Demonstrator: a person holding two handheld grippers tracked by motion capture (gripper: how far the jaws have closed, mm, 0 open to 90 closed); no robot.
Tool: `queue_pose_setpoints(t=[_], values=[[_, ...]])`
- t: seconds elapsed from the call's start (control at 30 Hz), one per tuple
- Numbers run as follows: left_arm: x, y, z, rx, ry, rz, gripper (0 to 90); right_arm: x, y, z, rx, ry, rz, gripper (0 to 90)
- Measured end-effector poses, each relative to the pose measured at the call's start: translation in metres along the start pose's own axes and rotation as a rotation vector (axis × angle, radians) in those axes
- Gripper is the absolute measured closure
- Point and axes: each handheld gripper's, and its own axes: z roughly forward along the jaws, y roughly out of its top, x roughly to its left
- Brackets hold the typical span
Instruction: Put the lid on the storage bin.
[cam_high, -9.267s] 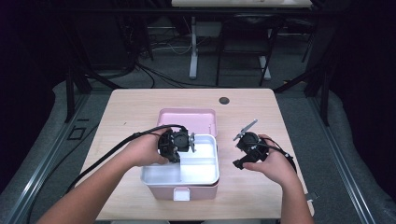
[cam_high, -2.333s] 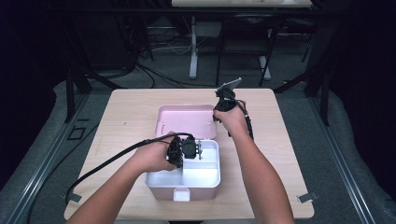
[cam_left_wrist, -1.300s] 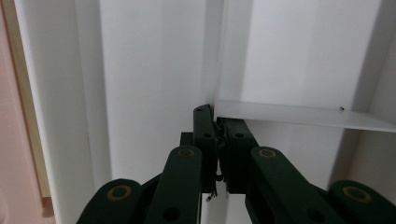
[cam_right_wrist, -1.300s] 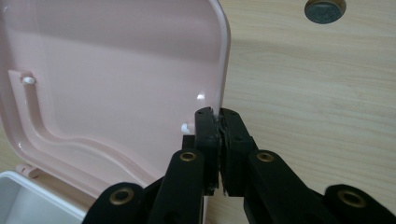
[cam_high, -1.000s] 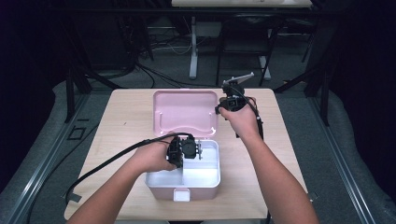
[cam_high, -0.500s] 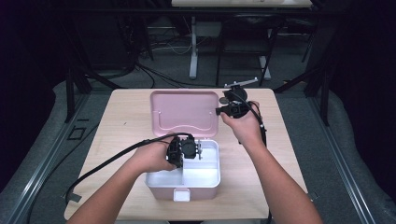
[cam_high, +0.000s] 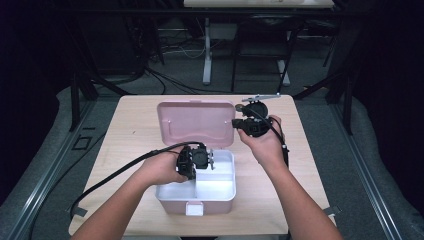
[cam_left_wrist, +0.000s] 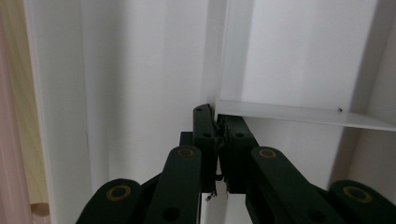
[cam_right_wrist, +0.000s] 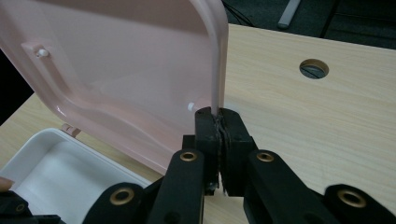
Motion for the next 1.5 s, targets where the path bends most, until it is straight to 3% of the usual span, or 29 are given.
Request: queue_pose_setpoints(t=[0.2, 0.23, 0.27, 0.33, 0.37, 0.47, 0.6, 0.63, 0.67, 0.77, 0.97, 1.0, 1.03, 1.17, 1.2, 1.33, 1.4, 1.5], values=[[-0.002, 0.0, 0.0, 0.0, 0.019, 0.0, 85.8, 0.003, -0.005, -0.005, -0.017, -0.03, -0.012, 87.7], [-0.003, 0.0, 0.0, 0.003, 0.027, 0.001, 85.7, 0.003, -0.006, -0.007, -0.015, 0.012, -0.018, 87.7], [-0.003, 0.0, 0.0, 0.003, 0.027, 0.001, 85.6, 0.005, -0.008, -0.007, -0.034, -0.007, -0.024, 87.7], [-0.004, 0.0, 0.0, 0.0, 0.037, 0.003, 85.5, 0.005, -0.008, -0.008, -0.024, 0.009, -0.028, 87.8], [-0.005, 0.0, 0.0, 0.004, 0.043, 0.003, 85.4, 0.006, -0.009, -0.009, -0.034, -0.015, -0.032, 87.7], [-0.007, 0.0, 0.0, 0.008, 0.058, 0.0, 85.0, 0.007, -0.012, -0.011, -0.038, -0.019, -0.04, 87.8], [-0.008, -0.001, -0.001, -0.007, 0.068, -0.018, 83.9, 0.007, -0.014, -0.013, -0.042, 0.019, -0.049, 87.7], [-0.008, -0.002, -0.001, -0.012, 0.075, -0.041, 83.1, 0.009, -0.015, -0.013, -0.054, -0.018, -0.051, 87.6], [-0.009, -0.003, 0.0, -0.024, 0.079, -0.059, 82.4, 0.008, -0.016, -0.014, -0.05, 0.001, -0.052, 87.6], [-0.009, -0.003, -0.002, -0.007, 0.076, -0.06, 81.5, 0.009, -0.017, -0.014, -0.053, 0.003, -0.054, 87.5], [-0.012, -0.005, -0.001, -0.017, 0.116, -0.08, 76.6, 0.011, -0.019, -0.015, -0.07, -0.018, -0.06, 87.5], [-0.012, -0.008, -0.002, -0.044, 0.124, -0.11, 75.2, 0.011, -0.019, -0.016, -0.064, -0.013, -0.062, 87.5], [-0.012, -0.008, -0.002, -0.044, 0.124, -0.11, 74.1, 0.011, -0.019, -0.016, -0.064, -0.013, -0.062, 87.5], [-0.008, -0.019, -0.008, -0.095, 0.092, -0.18, 72.9, 0.011, -0.02, -0.016, -0.065, -0.017, -0.064, 87.5], [-0.007, -0.025, -0.01, -0.133, 0.085, -0.205, 72.6, 0.011, -0.019, -0.016, -0.066, -0.015, -0.063, 87.5], [-0.006, -0.032, -0.015, -0.165, 0.076, -0.234, 71.5, 0.01, -0.019, -0.016, -0.066, -0.013, -0.061, 87.5], [-0.007, -0.04, -0.021, -0.229, 0.07, -0.269, 70.8, 0.011, -0.02, -0.016, -0.066, -0.015, -0.061, 87.4], [-0.006, -0.046, -0.025, -0.265, 0.075, -0.288, 68.4, 0.011, -0.02, -0.016, -0.067, -0.016, -0.06, 87.4]])
